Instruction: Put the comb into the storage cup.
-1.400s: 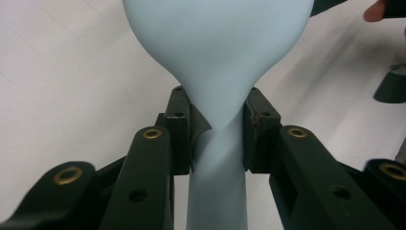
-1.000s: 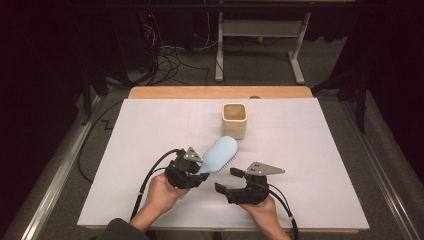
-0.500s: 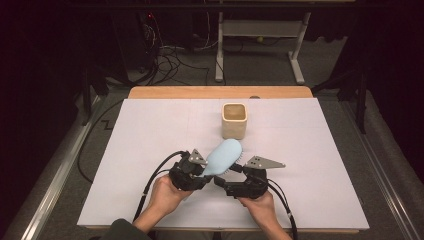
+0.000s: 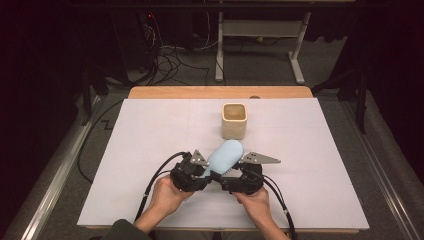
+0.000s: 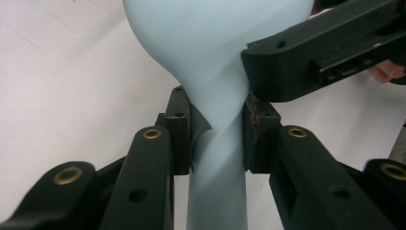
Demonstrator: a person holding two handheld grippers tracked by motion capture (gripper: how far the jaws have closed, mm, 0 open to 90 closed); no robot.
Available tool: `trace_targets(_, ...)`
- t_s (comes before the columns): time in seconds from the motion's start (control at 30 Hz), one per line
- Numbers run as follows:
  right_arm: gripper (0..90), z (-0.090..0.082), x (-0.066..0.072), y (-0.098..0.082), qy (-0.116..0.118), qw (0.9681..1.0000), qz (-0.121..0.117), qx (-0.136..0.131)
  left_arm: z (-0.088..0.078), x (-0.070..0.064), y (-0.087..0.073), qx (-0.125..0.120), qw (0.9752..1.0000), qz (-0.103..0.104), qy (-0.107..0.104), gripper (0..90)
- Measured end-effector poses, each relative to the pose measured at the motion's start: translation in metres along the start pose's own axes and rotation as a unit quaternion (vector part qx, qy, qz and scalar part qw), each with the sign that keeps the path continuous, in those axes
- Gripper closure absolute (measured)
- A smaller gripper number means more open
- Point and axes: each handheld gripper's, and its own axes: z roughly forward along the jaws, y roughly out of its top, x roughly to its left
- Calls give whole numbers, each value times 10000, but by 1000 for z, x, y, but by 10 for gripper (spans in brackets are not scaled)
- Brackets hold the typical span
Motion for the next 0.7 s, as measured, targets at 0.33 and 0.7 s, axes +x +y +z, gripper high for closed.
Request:
trace_targets(0.33,190,5,0,4,-3,9999,134,-14,1,-2,2,-12,10000,18,-10,694)
trace_targets(0.7,216,9,3,13,-61,9998,204,22,-1,-5,6,-76,9999,65,74,695)
